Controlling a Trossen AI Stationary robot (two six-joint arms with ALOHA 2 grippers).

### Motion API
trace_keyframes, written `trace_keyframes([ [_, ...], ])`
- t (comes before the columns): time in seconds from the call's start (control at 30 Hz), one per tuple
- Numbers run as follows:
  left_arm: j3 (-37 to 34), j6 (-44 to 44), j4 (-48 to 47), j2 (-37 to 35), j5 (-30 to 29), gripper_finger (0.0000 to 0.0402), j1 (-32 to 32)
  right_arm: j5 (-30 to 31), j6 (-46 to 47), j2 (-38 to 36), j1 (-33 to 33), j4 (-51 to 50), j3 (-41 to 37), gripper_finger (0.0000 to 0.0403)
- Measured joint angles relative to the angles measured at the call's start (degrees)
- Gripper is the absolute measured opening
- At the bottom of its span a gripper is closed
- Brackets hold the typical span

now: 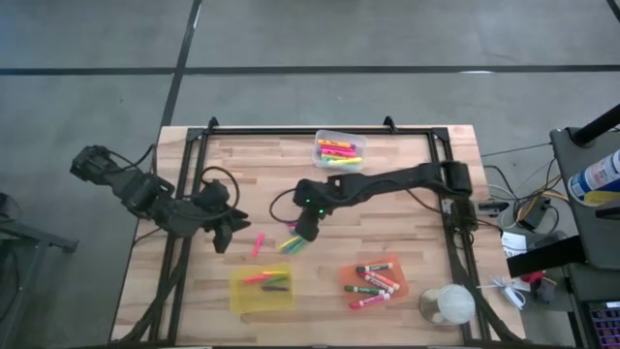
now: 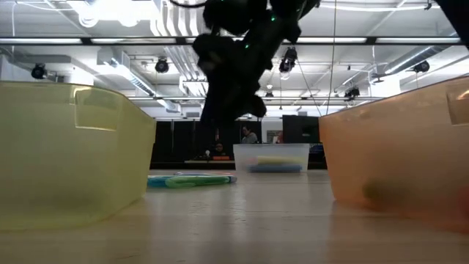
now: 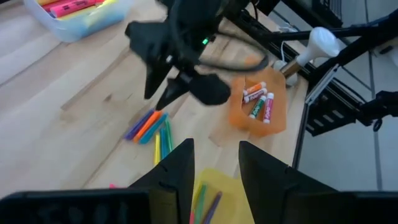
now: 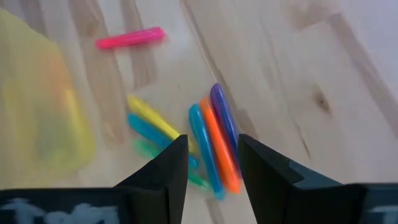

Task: Pick & Place Markers
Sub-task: Put the purple pen into the yellow bin

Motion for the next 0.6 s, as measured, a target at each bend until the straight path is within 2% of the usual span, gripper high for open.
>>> trace_keyframes([
  [0.6, 0.0, -3.98, 0.38, -0.12, -0.74, 0.0119, 0.02, -1.53, -11.14, 21.37, -2.99, -21.12, 26.95, 0.0114],
])
